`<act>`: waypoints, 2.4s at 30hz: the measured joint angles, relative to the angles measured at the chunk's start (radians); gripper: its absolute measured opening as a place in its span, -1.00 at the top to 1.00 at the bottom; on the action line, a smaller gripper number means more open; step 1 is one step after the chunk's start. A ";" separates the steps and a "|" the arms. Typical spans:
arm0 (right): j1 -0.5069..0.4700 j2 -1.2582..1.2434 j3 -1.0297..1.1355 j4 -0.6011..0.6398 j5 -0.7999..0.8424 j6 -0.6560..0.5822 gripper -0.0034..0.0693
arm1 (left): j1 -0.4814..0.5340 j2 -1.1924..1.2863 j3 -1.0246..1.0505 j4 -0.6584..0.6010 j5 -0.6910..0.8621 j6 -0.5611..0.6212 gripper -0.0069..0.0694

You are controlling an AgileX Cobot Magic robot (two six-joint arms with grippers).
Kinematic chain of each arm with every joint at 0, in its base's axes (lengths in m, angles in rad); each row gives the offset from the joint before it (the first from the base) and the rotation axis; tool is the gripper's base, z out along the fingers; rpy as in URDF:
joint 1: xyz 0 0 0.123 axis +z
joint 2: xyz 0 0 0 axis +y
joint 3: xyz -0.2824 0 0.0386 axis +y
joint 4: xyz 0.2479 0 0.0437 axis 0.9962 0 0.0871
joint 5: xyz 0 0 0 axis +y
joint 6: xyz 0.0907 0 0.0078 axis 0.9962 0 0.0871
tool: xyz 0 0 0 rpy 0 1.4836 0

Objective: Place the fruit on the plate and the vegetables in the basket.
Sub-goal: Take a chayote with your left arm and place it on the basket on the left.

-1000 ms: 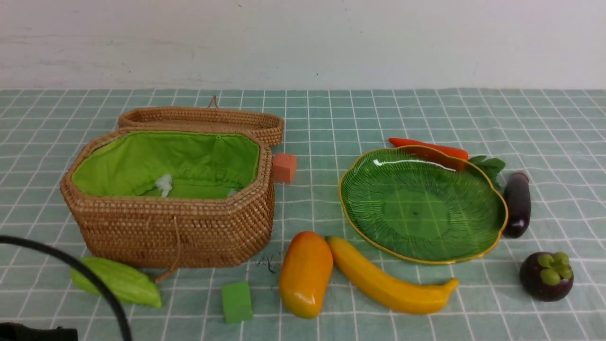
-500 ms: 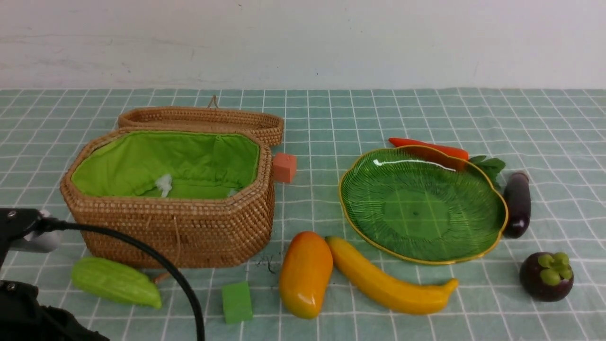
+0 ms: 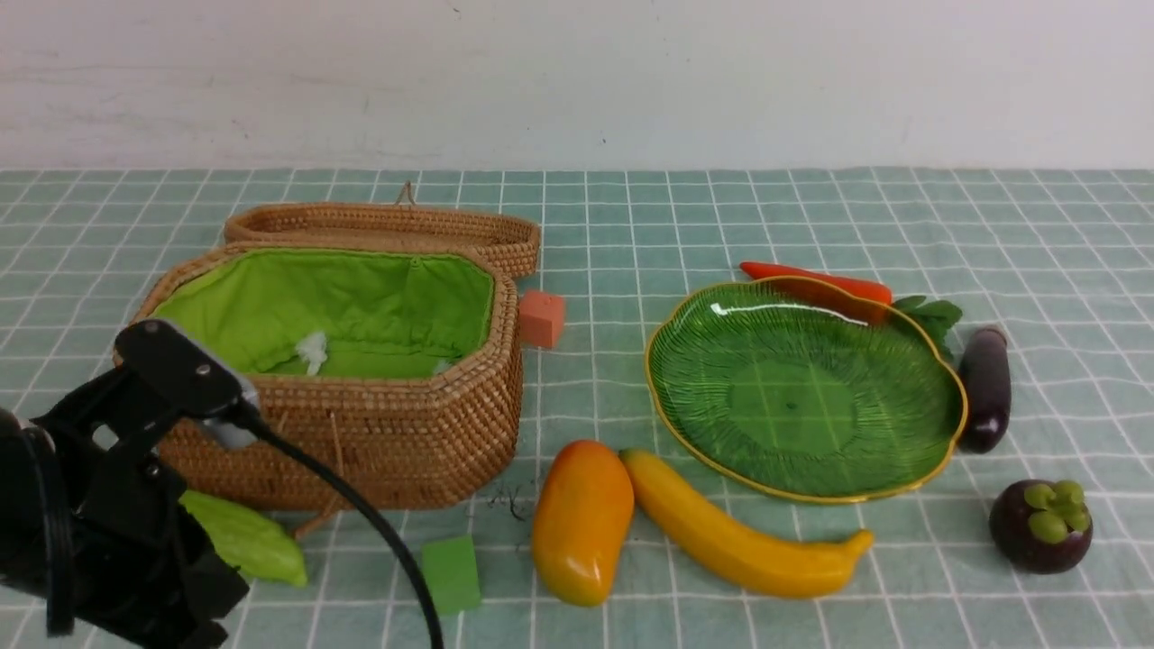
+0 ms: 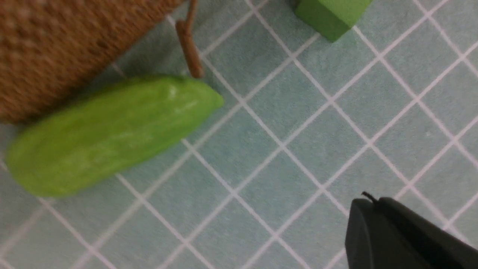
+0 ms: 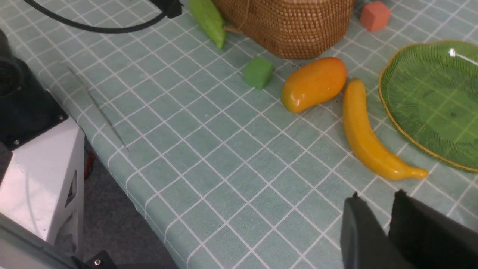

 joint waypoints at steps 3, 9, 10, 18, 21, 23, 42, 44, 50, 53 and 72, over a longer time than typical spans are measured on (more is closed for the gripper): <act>0.000 0.000 0.000 -0.001 0.000 -0.012 0.52 | 0.000 0.017 -0.003 0.093 -0.068 0.163 0.80; 0.000 0.000 0.000 -0.003 0.000 -0.036 0.50 | 0.000 0.073 -0.005 0.132 -0.201 0.407 0.31; 0.000 0.000 0.000 -0.003 0.000 -0.038 0.50 | 0.000 0.096 -0.005 0.132 -0.220 0.446 0.14; 0.000 0.000 0.000 -0.003 0.000 -0.039 0.49 | 0.000 0.246 -0.005 0.141 -0.274 0.702 -0.61; 0.000 0.000 -0.001 -0.003 0.000 -0.039 0.49 | 0.000 0.281 -0.005 0.168 -0.285 0.768 -0.65; 0.000 0.000 -0.001 -0.002 0.000 -0.039 0.49 | 0.000 0.294 -0.005 0.185 -0.298 0.783 -0.65; 0.000 0.000 -0.001 0.000 0.000 -0.039 0.45 | 0.000 0.409 -0.006 0.339 -0.415 0.801 -0.45; 0.000 0.000 -0.001 0.001 0.000 -0.039 0.45 | 0.000 0.412 -0.006 0.341 -0.416 0.801 -0.33; 0.000 0.000 -0.001 0.019 0.000 -0.039 0.44 | 0.000 0.412 -0.007 0.342 -0.400 0.764 -0.29; 0.000 0.000 -0.001 0.023 0.000 -0.039 0.43 | 0.000 0.403 -0.008 0.344 -0.361 0.732 -0.29; 0.000 0.001 -0.001 0.063 -0.405 0.009 0.38 | -0.179 0.096 -0.321 0.571 -0.297 0.071 -0.29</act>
